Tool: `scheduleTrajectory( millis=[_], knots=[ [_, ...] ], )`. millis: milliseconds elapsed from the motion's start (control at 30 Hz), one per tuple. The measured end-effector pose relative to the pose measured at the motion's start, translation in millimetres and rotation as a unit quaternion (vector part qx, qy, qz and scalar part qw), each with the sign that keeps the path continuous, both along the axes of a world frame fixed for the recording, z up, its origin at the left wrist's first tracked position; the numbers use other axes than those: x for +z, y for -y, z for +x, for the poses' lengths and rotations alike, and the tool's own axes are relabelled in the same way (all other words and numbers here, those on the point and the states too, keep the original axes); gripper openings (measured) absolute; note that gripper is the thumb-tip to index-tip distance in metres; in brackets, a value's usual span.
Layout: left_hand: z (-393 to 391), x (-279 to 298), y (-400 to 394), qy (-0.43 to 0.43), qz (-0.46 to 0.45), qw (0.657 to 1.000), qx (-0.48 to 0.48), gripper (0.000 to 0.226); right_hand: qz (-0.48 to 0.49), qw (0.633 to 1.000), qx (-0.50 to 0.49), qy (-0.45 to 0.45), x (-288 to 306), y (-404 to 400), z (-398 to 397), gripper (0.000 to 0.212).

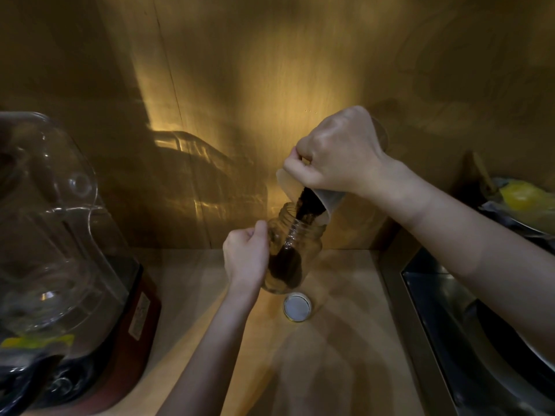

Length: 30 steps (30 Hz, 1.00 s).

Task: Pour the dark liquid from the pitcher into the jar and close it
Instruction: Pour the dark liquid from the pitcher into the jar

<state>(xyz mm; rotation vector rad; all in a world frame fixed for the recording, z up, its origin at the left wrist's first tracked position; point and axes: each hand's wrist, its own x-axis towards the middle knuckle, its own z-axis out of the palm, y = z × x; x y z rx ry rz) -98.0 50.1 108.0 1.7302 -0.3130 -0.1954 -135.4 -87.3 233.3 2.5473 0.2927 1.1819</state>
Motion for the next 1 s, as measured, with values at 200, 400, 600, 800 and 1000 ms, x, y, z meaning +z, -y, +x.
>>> scheduleTrajectory(
  millis=[200,400,600,800,1000],
  knots=[
    [-0.9,1.0,-0.6,-0.008,-0.003,1.000,-0.004,0.043,-0.003,1.000,0.006,0.000,-0.5,-2.5,-1.6,0.041],
    [-2.1,1.1,-0.9,-0.009,0.003,1.000,-0.005,0.046,-0.018,1.000,0.004,-0.006,-2.1,-2.0,-1.4,0.041],
    [-3.9,0.7,-1.0,-0.015,-0.001,1.000,-0.011,0.044,-0.029,1.000,-0.001,-0.011,-2.3,-2.9,-0.4,0.040],
    [-3.7,0.0,0.8,-0.023,-0.004,1.000,-0.016,0.040,-0.035,0.999,0.015,-0.013,1.2,-1.6,-0.2,0.041],
    [-3.9,3.4,1.0,-0.027,-0.013,0.999,-0.020,0.040,-0.039,0.999,0.012,-0.018,-0.6,-0.4,0.0,0.040]
  ],
)
